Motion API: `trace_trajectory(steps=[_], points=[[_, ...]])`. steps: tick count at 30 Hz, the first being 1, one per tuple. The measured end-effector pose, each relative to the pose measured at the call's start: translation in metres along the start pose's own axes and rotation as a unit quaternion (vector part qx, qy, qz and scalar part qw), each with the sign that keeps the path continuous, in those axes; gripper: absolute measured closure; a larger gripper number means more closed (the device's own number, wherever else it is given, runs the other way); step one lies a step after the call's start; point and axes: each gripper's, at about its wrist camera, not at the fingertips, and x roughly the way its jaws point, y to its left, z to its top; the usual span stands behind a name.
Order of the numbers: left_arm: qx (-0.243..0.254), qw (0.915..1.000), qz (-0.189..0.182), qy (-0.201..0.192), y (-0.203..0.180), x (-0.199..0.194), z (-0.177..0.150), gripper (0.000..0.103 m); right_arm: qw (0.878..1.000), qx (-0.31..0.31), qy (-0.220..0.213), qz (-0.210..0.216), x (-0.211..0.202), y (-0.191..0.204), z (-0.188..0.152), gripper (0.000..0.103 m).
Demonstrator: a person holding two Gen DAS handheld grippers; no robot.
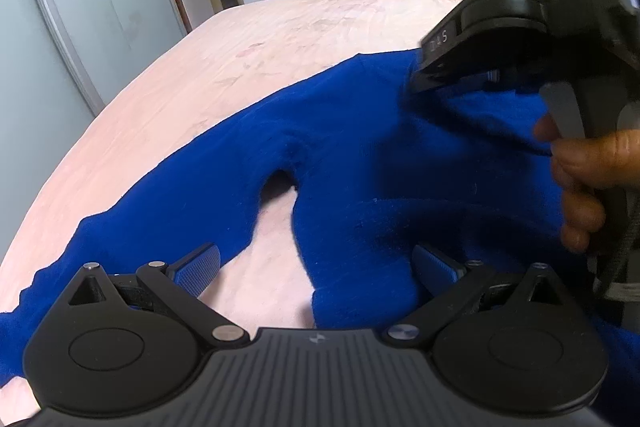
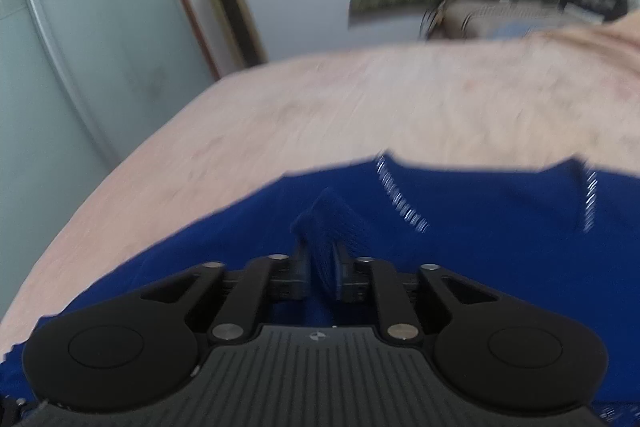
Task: Fold small clothes
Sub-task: 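Lift the sleeve and lay it across the sweater front, open right tool, then withdraw the right tool and move the left tool to the other sleeve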
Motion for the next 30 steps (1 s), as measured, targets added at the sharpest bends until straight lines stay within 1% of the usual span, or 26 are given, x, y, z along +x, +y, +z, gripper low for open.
trace_trajectory(steps=[2, 5, 7, 10, 11, 12, 14, 15, 16, 17, 19, 20, 22, 23, 24, 27, 30], points=[[0.0, 1.0, -0.001, -0.001, 0.0, 0.0, 0.0, 0.0, 0.999, 0.022, -0.005, 0.032, -0.008, -0.005, 0.0, 0.072], [-0.002, 1.0, 0.001, 0.001, 0.002, 0.001, -0.001, 0.0, 0.997, 0.055, -0.021, 0.048, -0.022, -0.015, 0.004, 0.072], [-0.006, 1.0, 0.001, 0.002, 0.004, 0.002, -0.002, 0.0, 0.997, 0.07, -0.011, 0.04, -0.02, -0.021, 0.003, 0.073], [-0.011, 0.9999, -0.002, 0.004, 0.005, 0.003, -0.001, 0.0, 0.997, 0.061, 0.043, 0.017, -0.003, -0.02, -0.006, 0.073], [-0.012, 0.9999, -0.002, 0.004, 0.006, 0.003, -0.001, 0.0, 0.997, 0.054, 0.05, 0.011, -0.001, -0.018, -0.009, 0.072], [-0.012, 0.9999, -0.001, 0.002, 0.007, 0.002, -0.001, 0.0, 0.998, 0.05, 0.041, 0.005, -0.004, -0.015, -0.012, 0.072], [-0.013, 0.9999, 0.003, -0.001, 0.009, 0.002, 0.0, 0.0, 0.999, 0.048, 0.02, 0.011, -0.018, -0.01, -0.012, 0.072], [-0.014, 0.9999, 0.003, 0.0, 0.011, 0.003, 0.001, 0.0, 0.999, 0.043, 0.011, 0.015, -0.024, -0.008, -0.011, 0.07], [-0.016, 0.9999, 0.004, 0.0, 0.011, 0.003, 0.001, 0.0, 0.999, 0.029, 0.007, 0.011, -0.028, -0.005, -0.011, 0.061], [-0.019, 0.9998, 0.005, 0.001, 0.013, 0.004, 0.001, 0.0, 1.0, 0.01, 0.013, 0.0, -0.03, -0.001, -0.012, 0.053], [-0.024, 0.9997, 0.007, 0.0, 0.013, 0.003, 0.002, 0.0, 0.998, -0.029, 0.026, -0.047, -0.034, 0.007, -0.018, 0.051], [-0.024, 0.9997, 0.009, -0.001, 0.013, 0.003, 0.002, 0.0, 0.997, -0.05, 0.019, -0.062, -0.04, 0.012, -0.022, 0.051], [-0.023, 0.9997, 0.011, -0.001, 0.012, 0.003, 0.001, 0.0, 0.994, -0.081, 0.005, -0.071, -0.056, 0.015, -0.03, 0.049], [-0.022, 0.9997, 0.012, -0.001, 0.014, 0.003, 0.001, 0.0, 0.993, -0.088, -0.001, -0.075, -0.065, 0.015, -0.035, 0.045], [-0.021, 0.9997, 0.014, 0.001, 0.013, 0.003, 0.0, 0.0, 0.993, -0.092, -0.007, -0.079, -0.071, 0.013, -0.036, 0.042], [-0.021, 0.9997, 0.015, 0.002, 0.013, 0.003, -0.001, 0.0, 0.991, -0.097, -0.019, -0.086, -0.095, 0.007, -0.045, 0.036], [-0.022, 0.9996, 0.019, 0.002, 0.014, 0.001, -0.002, 0.0, 0.991, -0.096, -0.022, -0.088, -0.116, -0.002, -0.057, 0.033]])
